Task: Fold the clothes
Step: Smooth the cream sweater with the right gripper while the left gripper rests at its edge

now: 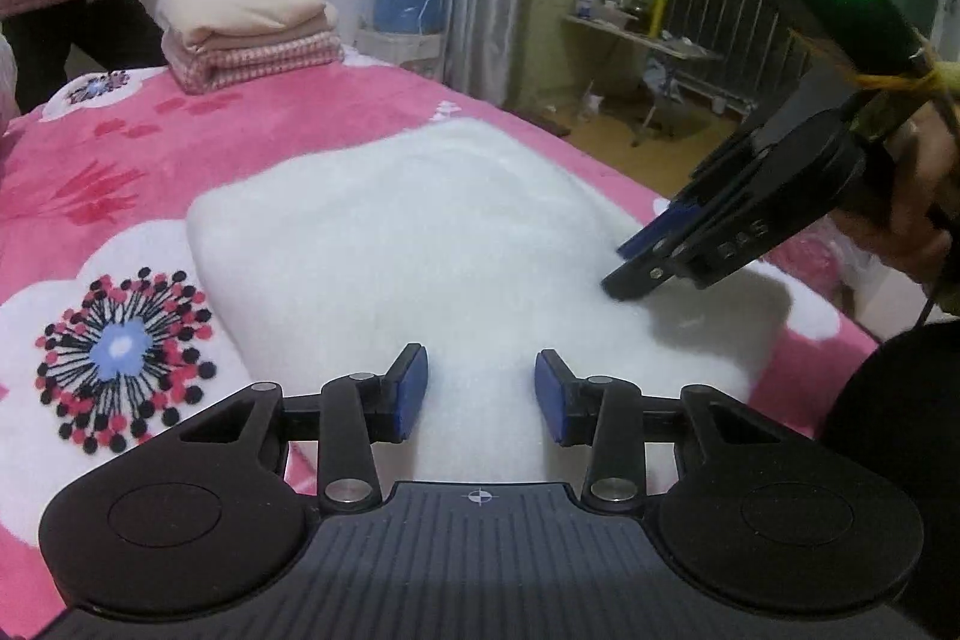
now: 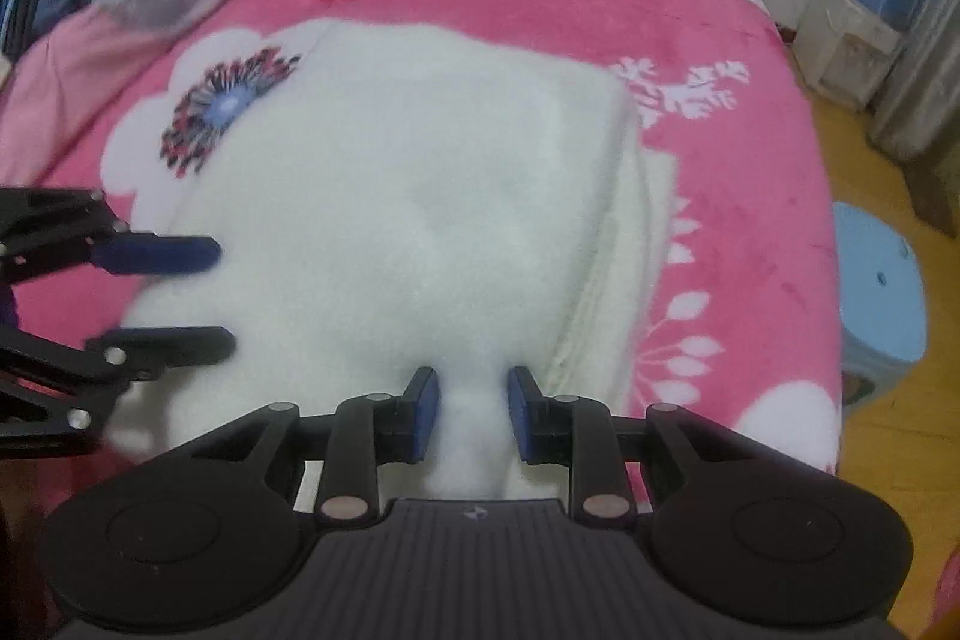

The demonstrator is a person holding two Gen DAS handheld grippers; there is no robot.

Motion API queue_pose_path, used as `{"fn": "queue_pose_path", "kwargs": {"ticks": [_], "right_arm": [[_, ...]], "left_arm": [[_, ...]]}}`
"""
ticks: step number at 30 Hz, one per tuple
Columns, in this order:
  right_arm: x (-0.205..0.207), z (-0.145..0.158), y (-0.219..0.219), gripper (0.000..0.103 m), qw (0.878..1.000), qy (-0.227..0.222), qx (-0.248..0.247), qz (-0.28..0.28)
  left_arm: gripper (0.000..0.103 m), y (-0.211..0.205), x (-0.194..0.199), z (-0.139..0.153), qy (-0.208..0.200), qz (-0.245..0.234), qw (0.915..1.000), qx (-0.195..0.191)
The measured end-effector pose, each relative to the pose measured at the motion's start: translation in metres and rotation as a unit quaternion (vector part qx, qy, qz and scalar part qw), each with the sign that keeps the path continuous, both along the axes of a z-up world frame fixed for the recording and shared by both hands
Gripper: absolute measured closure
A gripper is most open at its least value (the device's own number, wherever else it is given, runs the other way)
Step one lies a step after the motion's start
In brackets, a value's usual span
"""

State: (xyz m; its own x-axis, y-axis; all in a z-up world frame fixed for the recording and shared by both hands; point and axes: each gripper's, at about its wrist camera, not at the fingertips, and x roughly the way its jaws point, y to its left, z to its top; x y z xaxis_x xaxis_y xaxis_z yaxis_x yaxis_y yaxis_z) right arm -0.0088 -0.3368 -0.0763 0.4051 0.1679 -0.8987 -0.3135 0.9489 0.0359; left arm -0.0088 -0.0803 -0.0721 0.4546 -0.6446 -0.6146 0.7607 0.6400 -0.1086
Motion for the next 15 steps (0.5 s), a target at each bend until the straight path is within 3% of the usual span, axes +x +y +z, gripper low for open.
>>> {"fn": "queue_pose_path", "kwargs": {"ticks": [3,7,9,12,15], "right_arm": [[-0.016,0.029,-0.012,0.076,1.0,-0.017,0.002,-0.01],[-0.045,0.05,-0.008,0.077,0.998,-0.004,0.027,0.06],[-0.051,0.034,0.005,0.077,0.995,0.016,-0.007,0.095],[-0.044,-0.015,0.015,0.082,0.99,0.038,-0.088,0.103],[-0.036,-0.02,0.016,0.082,0.992,0.04,-0.078,0.089]], "left_arm": [[0.064,0.008,-0.014,0.011,-0.017,-0.007,0.9998,0.006],[0.064,-0.001,-0.045,0.001,-0.06,-0.04,0.9949,0.07],[0.062,-0.011,-0.053,-0.007,-0.089,-0.042,0.9903,0.098],[0.058,-0.022,-0.056,-0.011,-0.091,-0.039,0.9895,0.105],[0.056,-0.024,-0.057,-0.01,-0.097,-0.037,0.9885,0.11]]}}
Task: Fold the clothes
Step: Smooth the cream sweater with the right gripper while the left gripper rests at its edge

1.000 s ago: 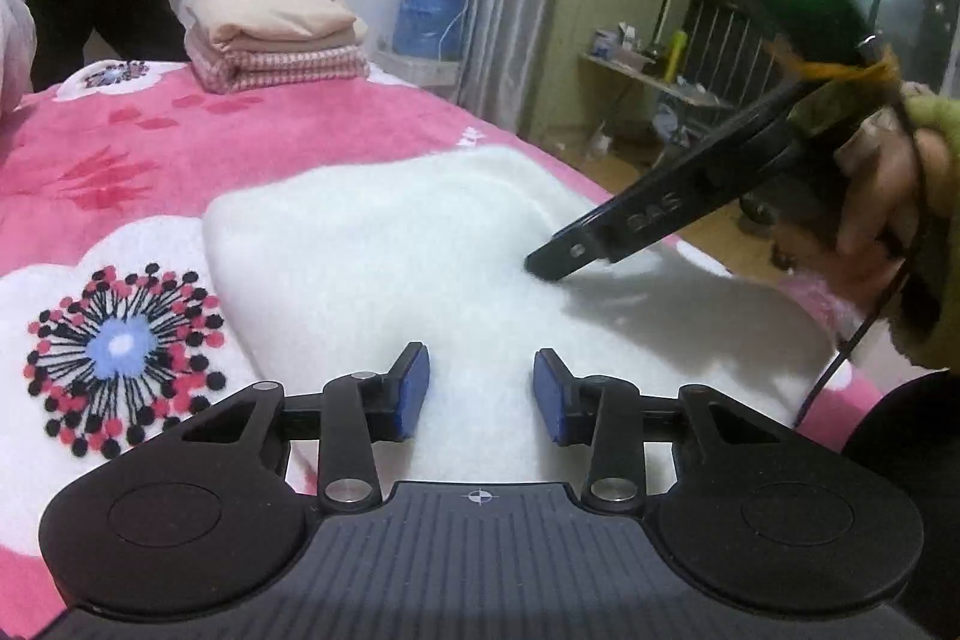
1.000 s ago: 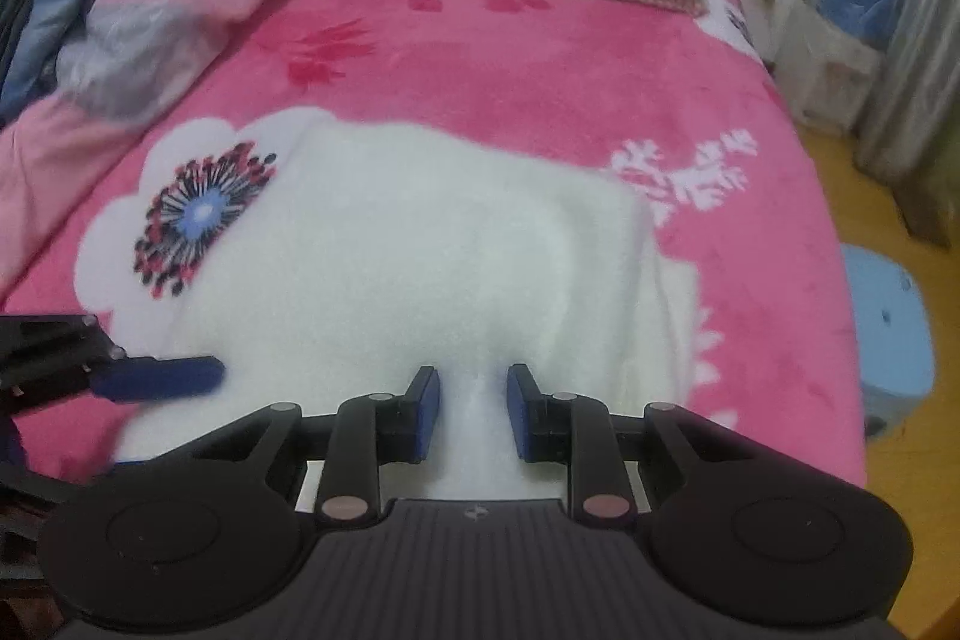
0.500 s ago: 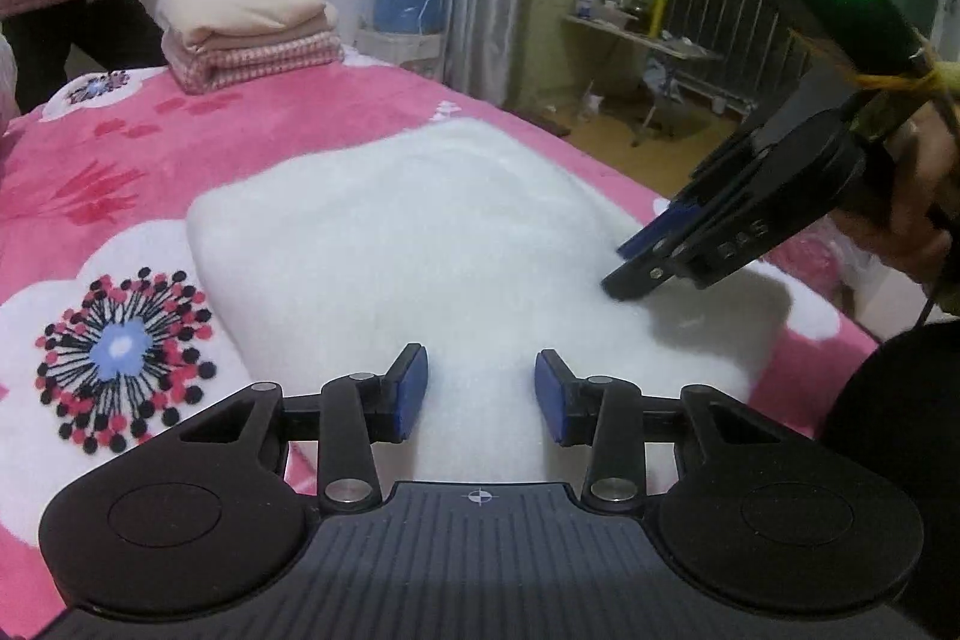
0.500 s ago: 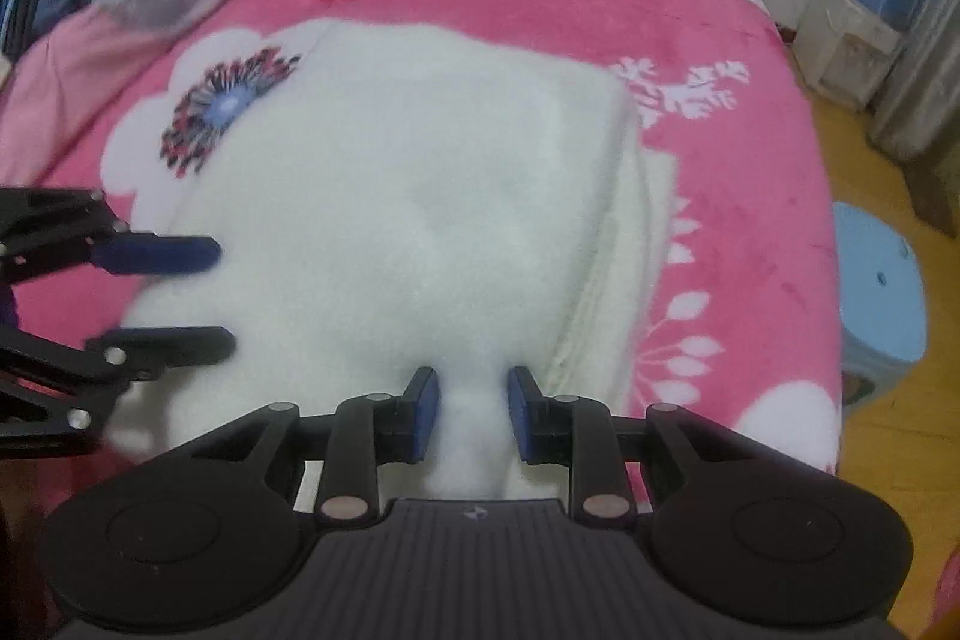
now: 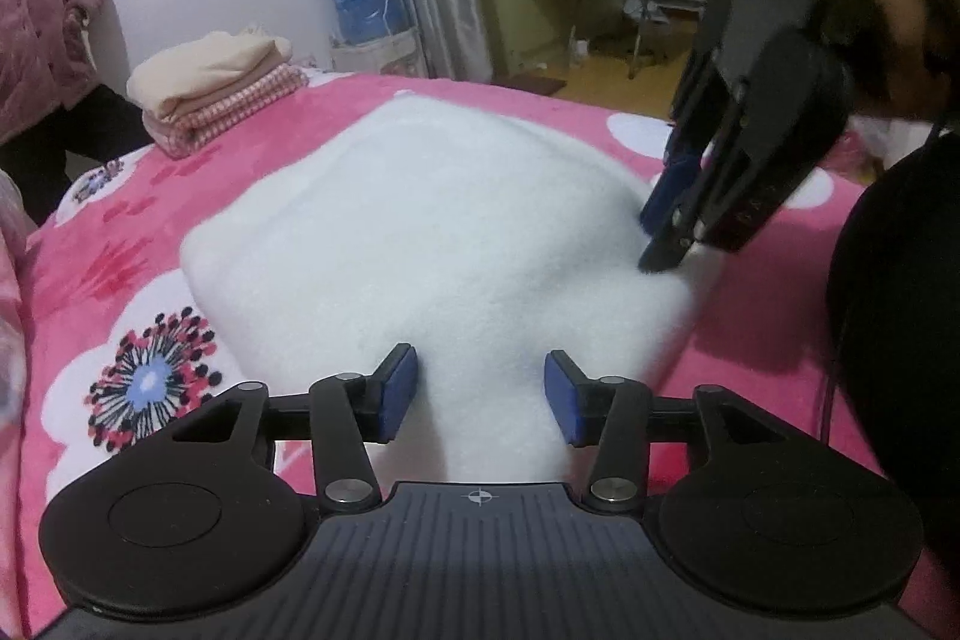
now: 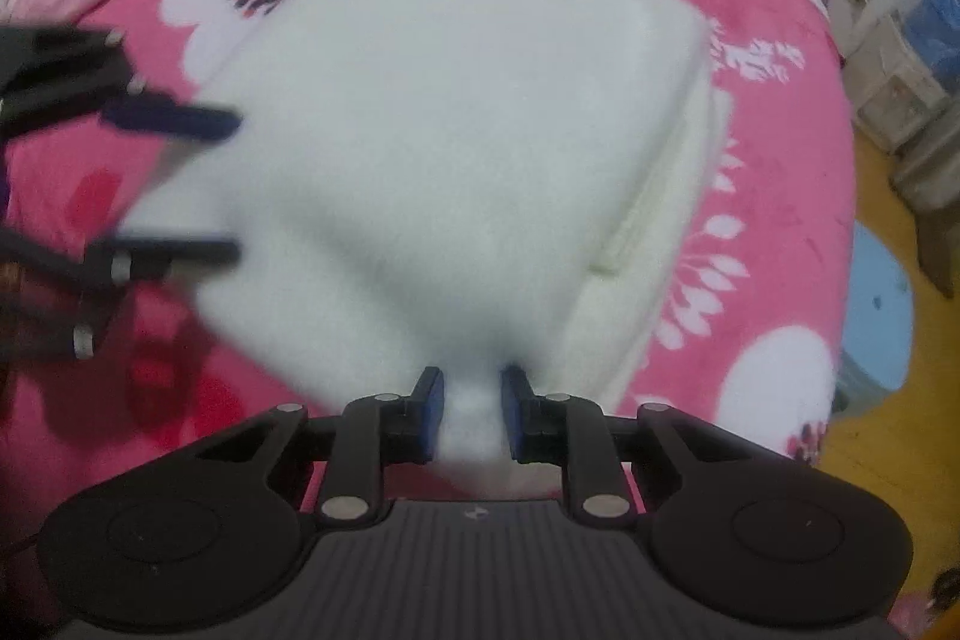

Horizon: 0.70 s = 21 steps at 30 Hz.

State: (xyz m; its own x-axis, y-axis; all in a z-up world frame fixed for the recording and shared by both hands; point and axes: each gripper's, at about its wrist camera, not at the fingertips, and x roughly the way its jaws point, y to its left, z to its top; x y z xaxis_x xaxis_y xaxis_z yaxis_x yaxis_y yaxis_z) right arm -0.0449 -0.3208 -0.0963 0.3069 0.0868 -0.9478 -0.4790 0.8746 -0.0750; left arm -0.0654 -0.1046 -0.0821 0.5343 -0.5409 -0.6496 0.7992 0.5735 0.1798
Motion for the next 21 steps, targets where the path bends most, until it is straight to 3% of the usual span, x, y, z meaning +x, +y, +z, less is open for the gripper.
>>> {"fn": "queue_pose_path", "kwargs": {"ticks": [5,11,16,21], "right_arm": [[-0.015,0.032,-0.007,0.083,1.0,-0.007,0.008,-0.003],[-0.012,-0.006,-0.018,0.077,0.999,0.013,-0.002,-0.036],[-0.012,0.014,-0.021,0.078,0.999,0.015,-0.001,-0.042],[-0.014,0.064,-0.016,0.079,0.997,-0.05,0.021,-0.049]], "left_arm": [[0.057,0.017,-0.003,0.013,0.021,0.001,0.9997,-0.012],[0.056,0.002,-0.017,-0.01,-0.02,-0.013,0.9994,0.025],[0.056,0.024,-0.004,0.01,0.037,-0.003,0.9992,-0.017],[0.056,0.038,0.007,0.034,0.044,0.009,0.9968,-0.067]]}}
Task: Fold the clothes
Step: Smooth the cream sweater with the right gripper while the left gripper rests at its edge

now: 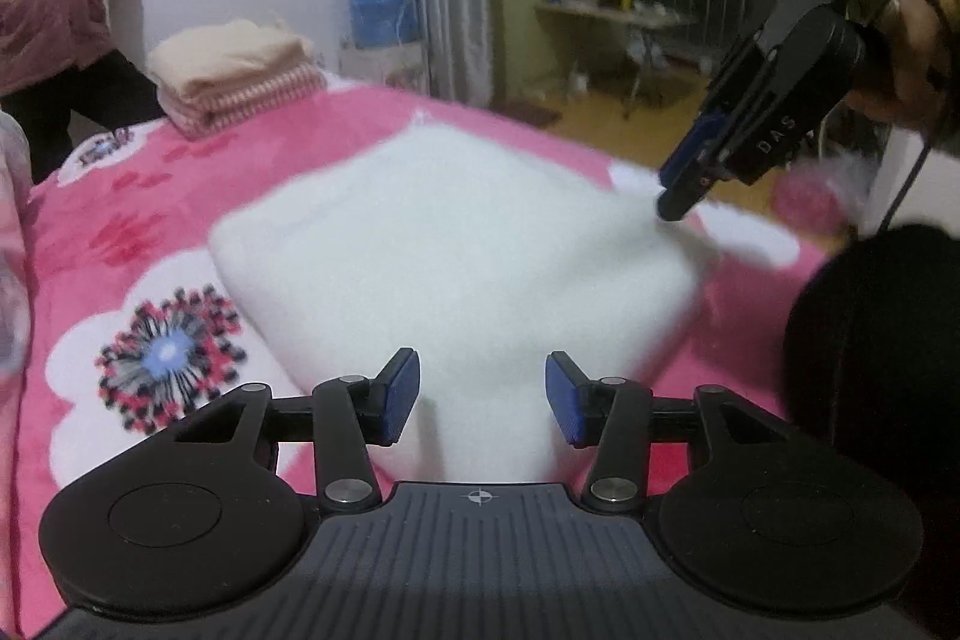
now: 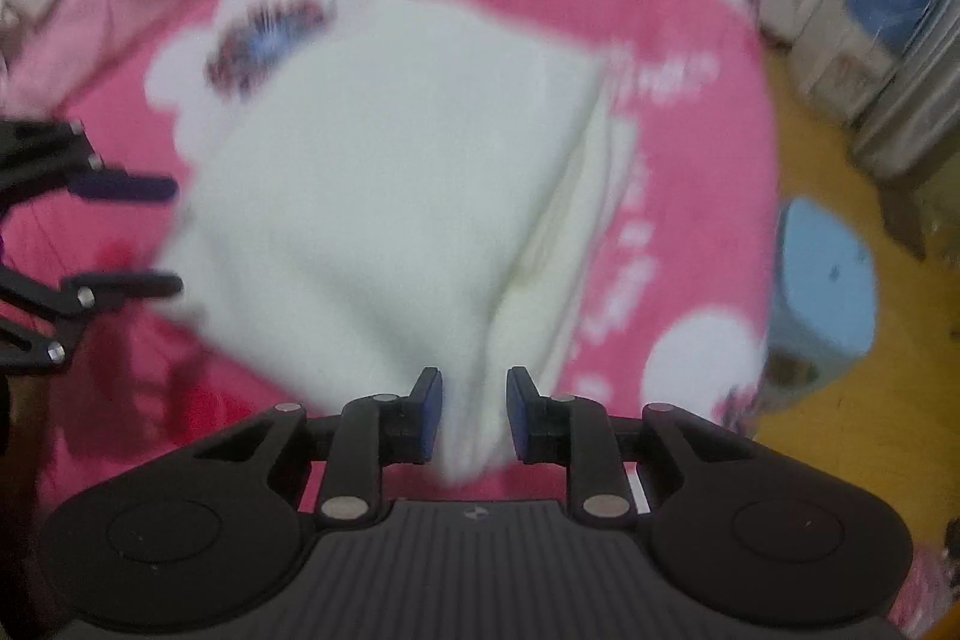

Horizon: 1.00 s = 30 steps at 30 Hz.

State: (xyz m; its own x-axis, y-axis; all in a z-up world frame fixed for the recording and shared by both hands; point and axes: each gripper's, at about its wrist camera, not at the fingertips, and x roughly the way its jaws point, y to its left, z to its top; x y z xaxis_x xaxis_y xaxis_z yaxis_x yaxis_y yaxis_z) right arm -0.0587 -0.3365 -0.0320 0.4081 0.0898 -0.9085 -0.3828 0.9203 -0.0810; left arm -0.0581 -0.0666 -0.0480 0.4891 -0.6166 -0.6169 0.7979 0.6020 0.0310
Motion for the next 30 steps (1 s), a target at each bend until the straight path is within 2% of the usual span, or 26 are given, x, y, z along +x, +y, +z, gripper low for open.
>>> {"fn": "queue_pose_path", "kwargs": {"ticks": [2,4,7,8,11,15,17,19,21,25,28,30], "right_arm": [[0.007,0.002,0.006,0.079,1.0,-0.012,0.011,0.002],[0.015,-0.019,0.009,0.079,1.0,0.001,0.006,0.005],[0.025,-0.061,0.012,0.076,0.999,0.029,-0.009,0.011],[0.027,-0.063,0.012,0.076,0.999,0.035,-0.009,0.01],[0.03,-0.038,0.009,0.077,0.999,0.032,-0.002,-0.001],[0.038,-0.004,0.016,0.077,1.0,-0.028,0.001,0.001],[0.053,-0.007,0.015,0.077,0.999,-0.041,0.018,-0.018],[0.067,-0.035,0.016,0.077,0.999,-0.022,0.013,-0.026],[0.068,-0.054,0.018,0.075,0.999,-0.027,0.006,-0.018],[0.077,-0.031,0.021,0.077,1.0,-0.016,-0.001,-0.023],[0.085,-0.02,0.019,0.077,0.998,-0.054,0.002,-0.043],[0.092,-0.036,0.015,0.077,0.997,-0.05,0.007,-0.059]], "left_arm": [[0.056,-0.009,0.005,-0.008,0.006,-0.006,0.9999,0.009],[0.055,-0.019,0.009,-0.026,0.017,-0.009,0.9994,0.027],[0.054,-0.027,-0.001,-0.034,-0.014,-0.025,0.9984,0.048],[0.054,-0.027,-0.003,-0.031,-0.016,-0.028,0.9981,0.052],[0.054,-0.016,0.01,-0.014,0.027,-0.016,0.9993,0.022],[0.054,-0.015,0.039,0.001,0.04,0.028,0.9986,-0.018],[0.054,-0.024,0.058,-0.004,0.06,0.056,0.9965,-0.018],[0.054,-0.034,0.076,-0.018,0.096,0.078,0.9923,-0.007],[0.053,-0.035,0.082,-0.021,0.116,0.092,0.9889,-0.018],[0.053,-0.033,0.085,-0.019,0.134,0.102,0.9854,-0.022],[0.053,-0.033,0.087,-0.017,0.141,0.107,0.984,-0.021],[0.053,-0.034,0.087,-0.015,0.147,0.111,0.9828,-0.019]]}}
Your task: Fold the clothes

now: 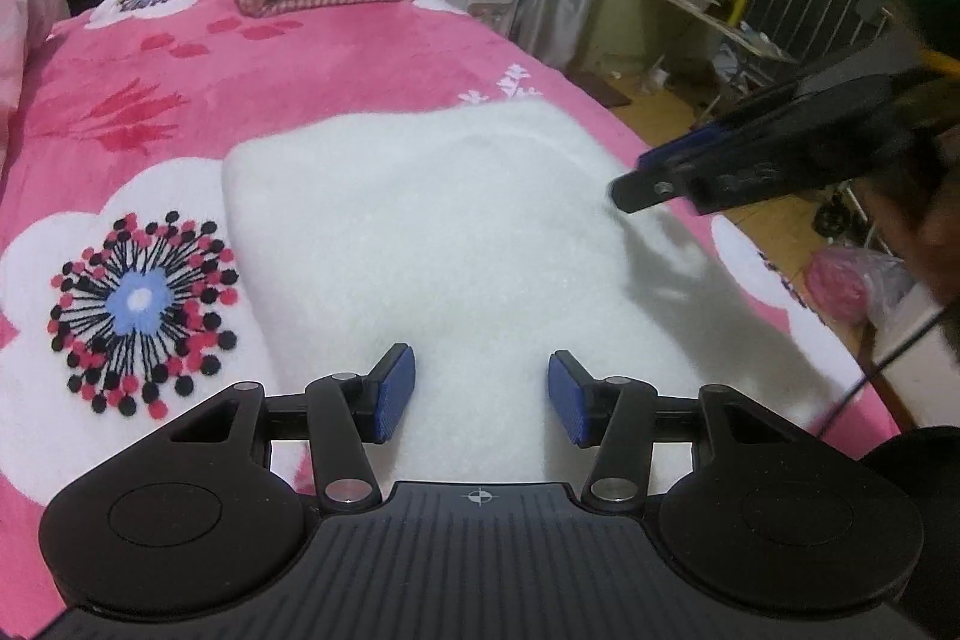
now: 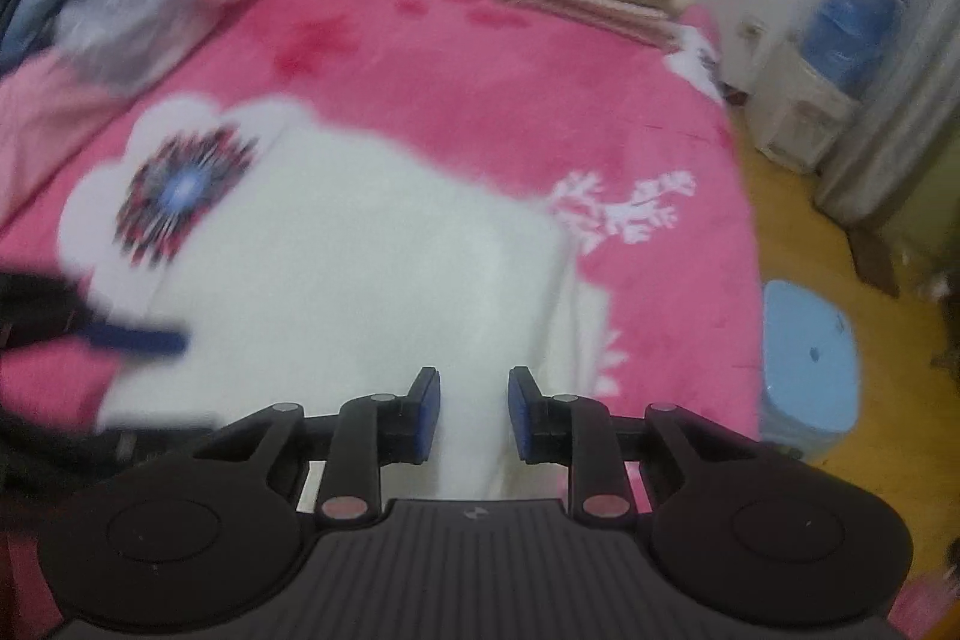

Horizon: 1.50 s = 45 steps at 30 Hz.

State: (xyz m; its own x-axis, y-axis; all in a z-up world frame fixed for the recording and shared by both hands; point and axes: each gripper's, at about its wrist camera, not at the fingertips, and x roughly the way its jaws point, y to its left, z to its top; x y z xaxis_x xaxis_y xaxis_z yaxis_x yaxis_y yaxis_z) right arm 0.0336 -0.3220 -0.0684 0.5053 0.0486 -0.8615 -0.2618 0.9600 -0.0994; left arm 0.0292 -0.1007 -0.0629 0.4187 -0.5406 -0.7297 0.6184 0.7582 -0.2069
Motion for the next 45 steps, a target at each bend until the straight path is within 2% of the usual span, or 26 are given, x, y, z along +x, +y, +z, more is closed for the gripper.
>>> {"fn": "queue_pose_path", "kwargs": {"ticks": [2,6,9,11,12,14,15,19,22,24,26,29,30,31,32,33,34,35,38,41,43,45], "right_arm": [[0.006,-0.017,-0.004,0.075,1.0,0.01,0.007,-0.013],[0.012,-0.006,-0.006,0.075,0.999,0.021,0.019,-0.029],[0.016,0.017,-0.005,0.075,0.998,-0.022,0.039,-0.032],[0.023,0.017,-0.011,0.075,0.996,-0.038,0.071,-0.046],[0.027,0.008,-0.012,0.075,0.995,-0.03,0.079,-0.052],[0.035,-0.022,-0.013,0.075,0.995,-0.004,0.081,-0.057],[0.033,-0.03,-0.011,0.075,0.995,-0.016,0.079,-0.05],[0.033,-0.027,-0.007,0.075,0.996,-0.013,0.068,-0.056],[0.034,-0.025,-0.001,0.074,0.997,-0.009,0.053,-0.057],[0.034,-0.021,0.003,0.073,0.997,-0.007,0.047,-0.059],[0.035,-0.016,0.004,0.071,0.997,-0.002,0.048,-0.063],[0.039,-0.007,-0.004,0.06,0.994,0.012,0.078,-0.075],[0.04,-0.004,-0.01,0.051,0.992,0.016,0.097,-0.084],[0.041,-0.001,-0.016,0.021,0.988,0.02,0.118,-0.099],[0.04,0.003,-0.022,0.006,0.984,0.015,0.133,-0.114],[0.037,0.007,-0.027,0.001,0.982,0.0,0.144,-0.126],[0.035,0.011,-0.03,0.0,0.98,-0.013,0.152,-0.129],[0.032,0.016,-0.033,0.0,0.979,-0.026,0.158,-0.123],[0.026,0.029,-0.04,0.0,0.975,-0.062,0.17,-0.132],[0.02,0.038,-0.046,0.0,0.971,-0.096,0.162,-0.15],[0.018,0.041,-0.042,0.0,0.974,-0.123,0.12,-0.149],[0.02,0.039,-0.031,0.0,0.979,-0.137,0.043,-0.141]], "left_arm": [[0.053,-0.002,0.002,0.002,0.009,0.002,1.0,0.0],[0.043,-0.002,0.007,0.004,0.027,-0.003,0.9996,-0.002],[0.041,-0.002,0.007,0.004,0.028,-0.007,0.9996,0.0],[0.04,-0.004,0.006,0.004,0.027,-0.008,0.9996,0.003],[0.038,-0.005,0.006,0.004,0.026,-0.009,0.9996,0.003],[0.037,-0.006,0.005,0.005,0.026,-0.012,0.9996,0.004],[0.036,-0.006,0.005,0.005,0.026,-0.012,0.9996,0.003],[0.036,-0.001,0.008,0.009,0.03,-0.009,0.9995,-0.009],[0.033,0.006,0.012,0.016,0.02,0.013,0.9995,-0.018],[0.028,0.009,0.016,0.018,0.008,0.026,0.9996,-0.014],[0.028,0.009,0.022,0.016,0.01,0.034,0.9994,0.002],[0.028,0.007,0.027,0.011,0.022,0.036,0.9989,0.02],[0.027,0.007,0.027,0.011,0.022,0.036,0.9989,0.022],[0.021,0.008,0.027,0.011,0.018,0.036,0.999,0.021],[0.017,0.008,0.025,0.011,0.014,0.035,0.9991,0.02],[0.009,0.008,0.024,0.012,0.009,0.034,0.9992,0.018],[0.002,0.008,0.023,0.013,0.002,0.034,0.9992,0.019],[0.001,0.007,0.022,0.014,-0.007,0.035,0.9992,0.021],[0.0,0.003,0.02,0.018,-0.032,0.05,0.9974,0.04],[0.0,-0.002,0.022,0.021,-0.053,0.074,0.9939,0.062],[0.0,-0.005,0.026,0.021,-0.067,0.083,0.9911,0.079],[0.0,-0.011,0.034,0.018,-0.068,0.095,0.9878,0.104]]}}
